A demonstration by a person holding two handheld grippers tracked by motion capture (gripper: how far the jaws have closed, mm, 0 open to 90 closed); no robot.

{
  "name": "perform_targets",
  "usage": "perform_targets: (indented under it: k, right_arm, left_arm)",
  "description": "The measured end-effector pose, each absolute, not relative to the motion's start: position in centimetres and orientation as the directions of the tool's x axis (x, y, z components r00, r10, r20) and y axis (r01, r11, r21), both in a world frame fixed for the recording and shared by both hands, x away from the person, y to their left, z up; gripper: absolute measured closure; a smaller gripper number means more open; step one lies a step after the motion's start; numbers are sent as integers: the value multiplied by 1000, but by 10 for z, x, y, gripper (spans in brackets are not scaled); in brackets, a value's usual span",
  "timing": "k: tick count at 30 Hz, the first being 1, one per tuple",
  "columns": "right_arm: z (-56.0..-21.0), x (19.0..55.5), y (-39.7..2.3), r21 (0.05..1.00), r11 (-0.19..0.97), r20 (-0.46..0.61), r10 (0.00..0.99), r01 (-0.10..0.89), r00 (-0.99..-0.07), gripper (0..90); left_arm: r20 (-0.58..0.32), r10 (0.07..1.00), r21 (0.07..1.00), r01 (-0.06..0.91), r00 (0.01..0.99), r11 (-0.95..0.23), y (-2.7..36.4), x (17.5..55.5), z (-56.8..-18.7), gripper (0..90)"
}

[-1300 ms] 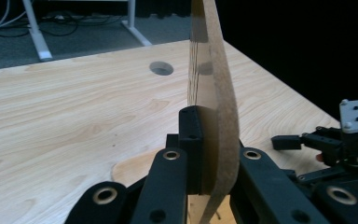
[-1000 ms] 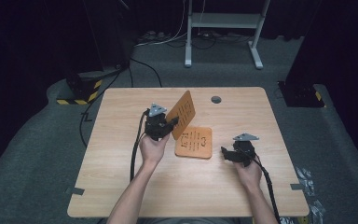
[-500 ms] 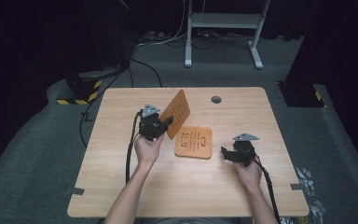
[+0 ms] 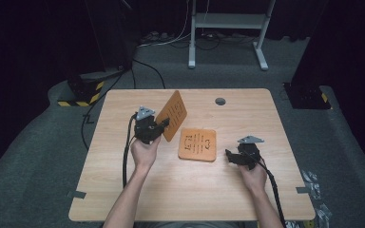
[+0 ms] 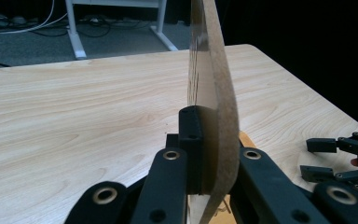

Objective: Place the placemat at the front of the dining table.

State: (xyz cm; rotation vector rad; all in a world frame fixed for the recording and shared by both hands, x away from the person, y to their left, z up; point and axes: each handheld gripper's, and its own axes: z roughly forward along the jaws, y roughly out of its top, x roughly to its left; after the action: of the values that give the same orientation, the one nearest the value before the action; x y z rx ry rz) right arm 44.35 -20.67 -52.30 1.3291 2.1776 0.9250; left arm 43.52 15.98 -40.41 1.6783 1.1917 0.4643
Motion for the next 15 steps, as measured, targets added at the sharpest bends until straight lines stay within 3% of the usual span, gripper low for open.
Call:
perform_targets:
  k: [15]
  right_arm:
    - [-523,443,-207,725,320,-14,892,610,-451,287]
  left_arm:
    - [-211,879,875,483,428,-25,174,432,-403,862]
